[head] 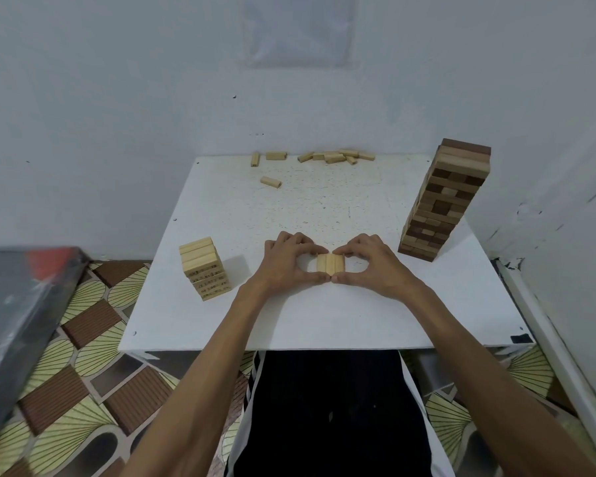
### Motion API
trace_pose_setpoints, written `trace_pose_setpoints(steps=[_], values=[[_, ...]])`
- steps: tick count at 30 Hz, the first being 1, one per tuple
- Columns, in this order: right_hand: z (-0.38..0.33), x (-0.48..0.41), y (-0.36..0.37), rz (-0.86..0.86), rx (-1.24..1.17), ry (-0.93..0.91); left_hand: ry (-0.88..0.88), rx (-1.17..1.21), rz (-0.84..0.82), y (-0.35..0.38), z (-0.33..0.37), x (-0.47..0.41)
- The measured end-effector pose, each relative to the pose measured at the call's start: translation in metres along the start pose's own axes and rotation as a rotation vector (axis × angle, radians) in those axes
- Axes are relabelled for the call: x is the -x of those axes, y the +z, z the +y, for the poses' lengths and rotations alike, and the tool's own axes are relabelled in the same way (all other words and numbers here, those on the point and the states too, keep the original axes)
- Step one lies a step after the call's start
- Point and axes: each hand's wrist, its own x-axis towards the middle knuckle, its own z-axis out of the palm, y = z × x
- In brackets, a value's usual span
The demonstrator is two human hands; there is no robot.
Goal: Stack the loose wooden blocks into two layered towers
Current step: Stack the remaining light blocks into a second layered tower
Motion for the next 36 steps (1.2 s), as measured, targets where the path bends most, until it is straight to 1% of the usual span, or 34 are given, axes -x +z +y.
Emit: trace_pose_setpoints(steps=[5, 9, 19, 23, 27, 36], values=[[-0.003, 0.001, -0.004, -0.03, 0.023, -0.029, 0.011, 0.0, -0.006, -0.003, 0.005, 0.001], [-0.015, -0.006, -0.016, -0.066, -0.008, -0.05, 0.041, 0.008, 0.059, -0.016, 0.009, 0.005], [-0.082, -0.038, -0.035, -0.075, -0.032, -0.184, 0.041, -0.052, 0.177, -0.096, 0.013, 0.027], [-0.112, -0.056, -0.031, -0.083, -0.036, -0.25, -0.003, -0.048, 0.196, -0.127, 0.005, 0.041], [-0.14, -0.074, -0.018, -0.129, -0.022, -0.306, -0.056, -0.042, 0.2, -0.151, -0.011, 0.06], [-0.19, -0.097, 0.021, -0.222, 0.004, -0.363, -0.189, 0.023, 0.227, -0.179, -0.048, 0.107]])
